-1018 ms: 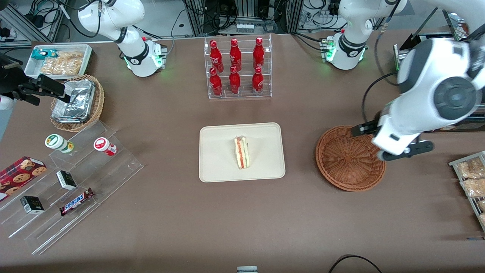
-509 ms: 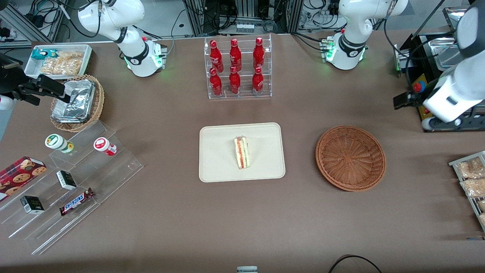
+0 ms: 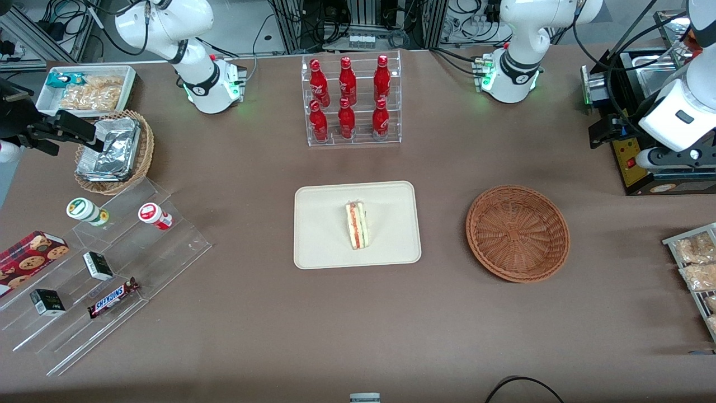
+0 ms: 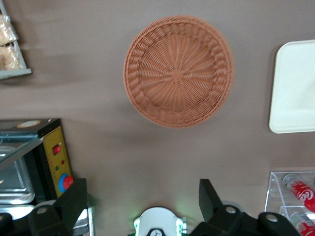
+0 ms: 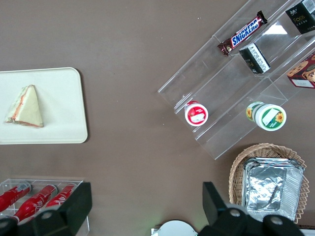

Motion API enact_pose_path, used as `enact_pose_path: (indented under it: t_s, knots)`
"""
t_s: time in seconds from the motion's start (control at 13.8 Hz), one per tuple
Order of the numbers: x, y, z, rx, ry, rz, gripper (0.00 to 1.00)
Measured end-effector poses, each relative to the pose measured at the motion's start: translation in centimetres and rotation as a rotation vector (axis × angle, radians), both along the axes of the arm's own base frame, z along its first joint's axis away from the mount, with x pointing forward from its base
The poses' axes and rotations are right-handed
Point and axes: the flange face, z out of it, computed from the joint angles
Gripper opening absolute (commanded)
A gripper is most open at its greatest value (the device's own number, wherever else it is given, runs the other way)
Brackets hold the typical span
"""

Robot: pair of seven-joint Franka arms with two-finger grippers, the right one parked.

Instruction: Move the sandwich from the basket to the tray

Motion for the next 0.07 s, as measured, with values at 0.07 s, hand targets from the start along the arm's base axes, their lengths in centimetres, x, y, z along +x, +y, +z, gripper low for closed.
enact_pose_path:
  t_s: [0.07]
  knots:
    - [0.25,-0.22,-0.03,-0.016,-0.018,-0.001,1.00]
